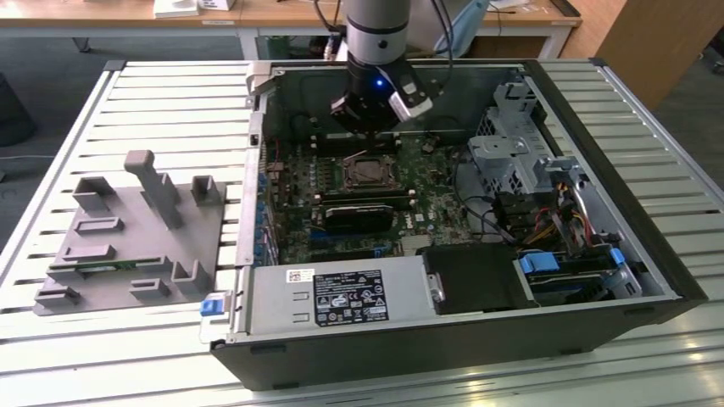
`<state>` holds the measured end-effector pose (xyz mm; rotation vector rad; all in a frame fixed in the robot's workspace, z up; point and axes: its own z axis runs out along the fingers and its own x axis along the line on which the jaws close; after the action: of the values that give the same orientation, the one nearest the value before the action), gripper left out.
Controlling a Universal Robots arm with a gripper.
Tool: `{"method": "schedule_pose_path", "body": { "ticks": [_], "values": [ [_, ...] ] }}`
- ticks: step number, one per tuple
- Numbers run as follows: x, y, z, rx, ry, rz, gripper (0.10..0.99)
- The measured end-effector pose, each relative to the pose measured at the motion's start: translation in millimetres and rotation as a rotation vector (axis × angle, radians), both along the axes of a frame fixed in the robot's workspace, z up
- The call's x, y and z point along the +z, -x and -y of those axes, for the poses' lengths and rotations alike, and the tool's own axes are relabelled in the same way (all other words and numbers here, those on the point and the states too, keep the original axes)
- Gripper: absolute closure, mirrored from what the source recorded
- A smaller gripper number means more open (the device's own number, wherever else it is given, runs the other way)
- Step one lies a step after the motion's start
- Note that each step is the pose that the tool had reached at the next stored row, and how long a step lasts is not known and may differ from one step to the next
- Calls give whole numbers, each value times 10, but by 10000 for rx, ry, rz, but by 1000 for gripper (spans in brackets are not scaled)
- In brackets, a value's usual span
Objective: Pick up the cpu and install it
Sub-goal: 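Install the first cpu locking lever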
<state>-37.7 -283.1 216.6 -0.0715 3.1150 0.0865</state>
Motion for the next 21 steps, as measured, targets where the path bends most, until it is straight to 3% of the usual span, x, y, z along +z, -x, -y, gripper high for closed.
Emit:
{"method": "schedule_pose_path", "body": {
  "ticks": [21],
  "values": [
    [-121,-74,-19,0,0,-8,980]
  ]
}}
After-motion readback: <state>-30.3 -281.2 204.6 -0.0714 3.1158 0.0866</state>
